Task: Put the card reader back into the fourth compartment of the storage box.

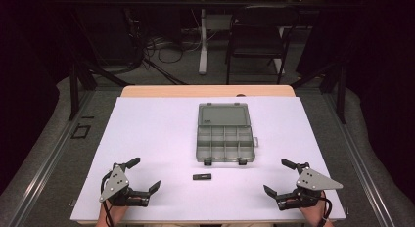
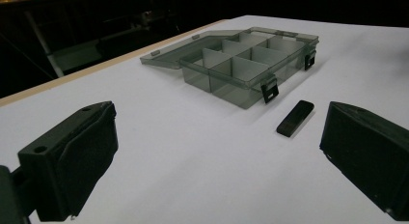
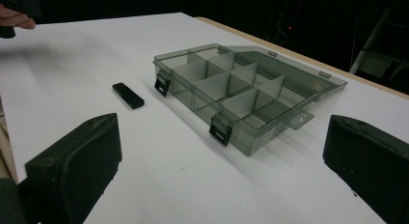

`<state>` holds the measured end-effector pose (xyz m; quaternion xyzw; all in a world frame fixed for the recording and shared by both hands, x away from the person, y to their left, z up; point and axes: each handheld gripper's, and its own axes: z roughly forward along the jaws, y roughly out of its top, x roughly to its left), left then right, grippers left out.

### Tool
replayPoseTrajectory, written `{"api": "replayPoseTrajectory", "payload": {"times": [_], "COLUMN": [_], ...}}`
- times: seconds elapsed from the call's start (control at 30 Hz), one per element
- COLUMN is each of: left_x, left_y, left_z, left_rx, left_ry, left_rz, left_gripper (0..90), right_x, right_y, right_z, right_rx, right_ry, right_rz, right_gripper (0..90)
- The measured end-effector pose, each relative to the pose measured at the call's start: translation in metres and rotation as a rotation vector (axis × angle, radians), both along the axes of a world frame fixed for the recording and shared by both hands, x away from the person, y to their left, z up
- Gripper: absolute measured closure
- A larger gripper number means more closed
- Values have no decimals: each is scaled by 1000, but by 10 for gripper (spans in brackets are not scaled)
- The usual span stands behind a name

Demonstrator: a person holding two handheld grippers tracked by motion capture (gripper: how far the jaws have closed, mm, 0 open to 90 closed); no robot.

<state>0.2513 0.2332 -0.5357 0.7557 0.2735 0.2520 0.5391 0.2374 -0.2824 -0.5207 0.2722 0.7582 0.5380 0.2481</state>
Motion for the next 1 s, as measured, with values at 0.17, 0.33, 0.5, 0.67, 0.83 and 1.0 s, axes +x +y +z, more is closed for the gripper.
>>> {"api": "replayPoseTrajectory", "payload": {"times": [0.17, 0.33, 0.5, 0.67, 0.83, 1.0], "left_x": [3, 7, 9, 13, 19, 24], "left_y": [-2, -4, -6, -9, -16, -21], "left_z": [0, 0, 2, 4, 9, 12], "left_rx": [11, 21, 35, 45, 70, 84], "left_ry": [9, 15, 20, 35, 67, 85], "left_rz": [-7, -9, -20, -30, -50, -59], "left_gripper": [0, 0, 0, 1, 0, 0], "right_x": [1, 2, 1, 2, 3, 3], "right_y": [-1, 0, 2, 3, 4, 5], "right_z": [0, -1, -1, -2, -2, -2], "right_rx": [-2, -11, -16, -19, -24, -27], "right_ry": [-2, 16, 16, 20, 23, 22], "right_rz": [9, 9, 12, 8, 13, 12], "right_gripper": [0, 0, 0, 0, 0, 0]}}
